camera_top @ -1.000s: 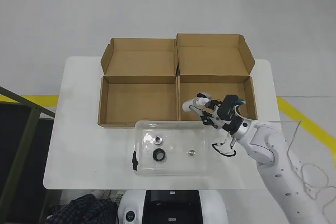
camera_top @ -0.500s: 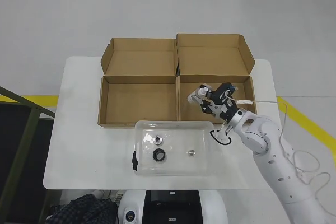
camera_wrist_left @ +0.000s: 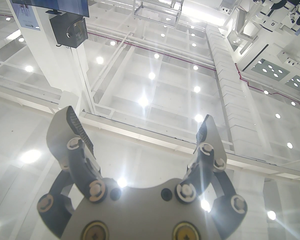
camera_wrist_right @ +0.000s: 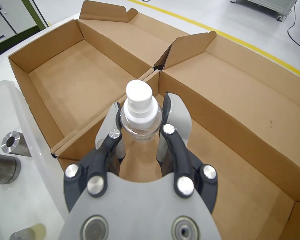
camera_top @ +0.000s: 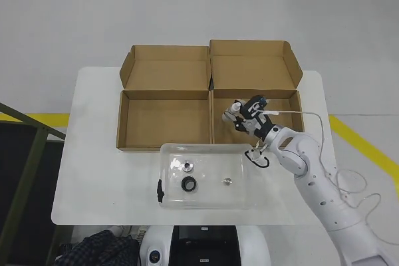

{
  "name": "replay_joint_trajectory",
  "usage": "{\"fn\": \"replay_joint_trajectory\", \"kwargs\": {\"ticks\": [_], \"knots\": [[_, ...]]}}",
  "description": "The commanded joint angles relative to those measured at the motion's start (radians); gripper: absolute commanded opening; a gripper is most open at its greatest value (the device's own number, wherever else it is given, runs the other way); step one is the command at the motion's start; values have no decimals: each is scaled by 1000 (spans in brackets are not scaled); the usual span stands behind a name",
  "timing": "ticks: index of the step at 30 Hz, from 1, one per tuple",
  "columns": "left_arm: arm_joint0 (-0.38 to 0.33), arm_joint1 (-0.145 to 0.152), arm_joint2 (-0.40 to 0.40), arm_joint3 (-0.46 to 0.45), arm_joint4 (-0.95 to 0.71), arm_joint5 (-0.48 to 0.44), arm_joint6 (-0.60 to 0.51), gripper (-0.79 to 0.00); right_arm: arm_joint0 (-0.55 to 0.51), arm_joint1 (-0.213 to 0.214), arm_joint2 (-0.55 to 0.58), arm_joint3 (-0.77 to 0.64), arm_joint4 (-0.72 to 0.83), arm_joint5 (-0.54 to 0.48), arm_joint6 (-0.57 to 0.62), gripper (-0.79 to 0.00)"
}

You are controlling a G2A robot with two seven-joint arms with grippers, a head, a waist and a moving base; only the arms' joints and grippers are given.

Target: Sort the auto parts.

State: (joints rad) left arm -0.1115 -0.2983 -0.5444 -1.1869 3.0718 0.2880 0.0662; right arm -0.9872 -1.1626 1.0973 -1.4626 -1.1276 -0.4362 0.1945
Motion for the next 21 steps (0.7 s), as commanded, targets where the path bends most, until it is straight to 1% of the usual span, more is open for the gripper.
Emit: {"fn": "replay_joint_trajectory", "kwargs": {"ticks": [1,7,9,10,15,16,20,21], "knots": [[0,0,0,0,0,0,0,0,4,-2,-7,8,-7,7,4,-785],[0,0,0,0,0,0,0,0,21,-11,-27,39,-12,20,19,-779],[0,0,0,0,0,0,0,0,26,-13,-32,49,-14,20,20,-693],[0,0,0,0,0,0,0,0,29,-14,-34,56,-11,18,19,-610],[0,0,0,0,0,0,0,0,42,-21,-46,83,-10,16,18,-529],[0,0,0,0,0,0,0,0,43,-22,-47,86,-10,16,17,-496],[0,0,0,0,0,0,0,0,43,-23,-47,81,-16,18,18,-403],[0,0,0,0,0,0,0,0,41,-23,-44,76,-22,20,18,-320]]}}
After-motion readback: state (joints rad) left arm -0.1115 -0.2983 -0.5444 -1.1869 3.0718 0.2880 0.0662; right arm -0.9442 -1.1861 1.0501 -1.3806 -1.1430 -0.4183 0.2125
